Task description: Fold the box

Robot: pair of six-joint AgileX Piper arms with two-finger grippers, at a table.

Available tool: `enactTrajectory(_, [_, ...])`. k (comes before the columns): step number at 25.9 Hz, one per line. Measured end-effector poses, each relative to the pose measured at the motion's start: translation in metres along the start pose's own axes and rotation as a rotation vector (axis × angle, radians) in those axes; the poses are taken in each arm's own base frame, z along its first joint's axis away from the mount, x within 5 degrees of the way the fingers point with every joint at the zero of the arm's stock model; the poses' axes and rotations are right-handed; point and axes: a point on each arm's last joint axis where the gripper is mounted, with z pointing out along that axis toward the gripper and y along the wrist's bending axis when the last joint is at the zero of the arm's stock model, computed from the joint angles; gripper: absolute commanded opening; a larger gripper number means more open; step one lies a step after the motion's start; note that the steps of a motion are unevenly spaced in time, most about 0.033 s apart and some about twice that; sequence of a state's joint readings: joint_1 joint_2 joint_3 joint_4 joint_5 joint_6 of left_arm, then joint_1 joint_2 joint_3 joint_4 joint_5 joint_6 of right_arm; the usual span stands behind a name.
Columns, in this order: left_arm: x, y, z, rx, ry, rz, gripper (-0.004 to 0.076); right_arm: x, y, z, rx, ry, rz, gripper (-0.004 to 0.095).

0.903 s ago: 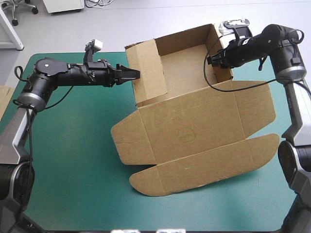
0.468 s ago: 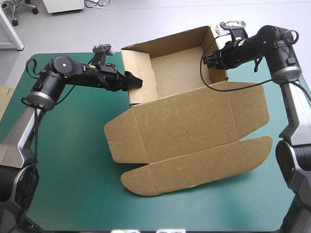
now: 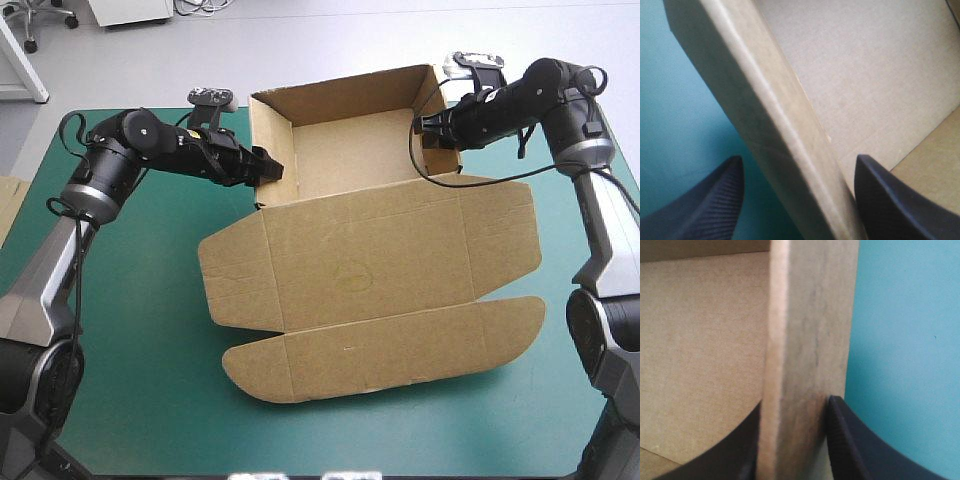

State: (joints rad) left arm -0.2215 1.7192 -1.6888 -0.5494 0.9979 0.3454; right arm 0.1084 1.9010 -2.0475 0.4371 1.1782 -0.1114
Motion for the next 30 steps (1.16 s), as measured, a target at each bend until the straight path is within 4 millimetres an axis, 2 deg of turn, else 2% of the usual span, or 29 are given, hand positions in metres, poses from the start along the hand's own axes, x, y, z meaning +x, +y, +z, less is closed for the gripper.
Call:
enactTrajectory(11, [0.003, -0.003, 0.025, -0.177, 0.149, 0.056, 0.0405, 0.008, 0.01, 0.031, 0.05, 0.069, 0.009, -0.0012])
enactTrajectory(17, [0.007, 0.006, 0.047, -0.204, 0.276, 0.043, 0.0395, 0.012, 0.013, 0.053, 0.041, 0.114, 0.033, -0.0011])
enactTrajectory(20, [0.011, 0.011, 0.058, -0.21, 0.319, 0.029, 0.0314, 0.014, 0.01, 0.062, 0.044, 0.126, 0.038, -0.0011])
enactTrajectory(23, [0.011, 0.013, 0.06, -0.216, 0.323, 0.028, 0.0219, 0.015, 0.007, 0.069, 0.047, 0.142, 0.05, -0.0011])
enactTrajectory(27, [0.012, 0.017, 0.066, -0.235, 0.326, 0.021, 0.0202, 0.021, 0.001, 0.086, 0.042, 0.194, 0.073, -0.0011])
enactTrajectory(30, [0.017, 0.025, 0.081, -0.249, 0.356, 0.013, 0.0182, 0.025, -0.002, 0.1, 0.054, 0.222, 0.079, -0.0011])
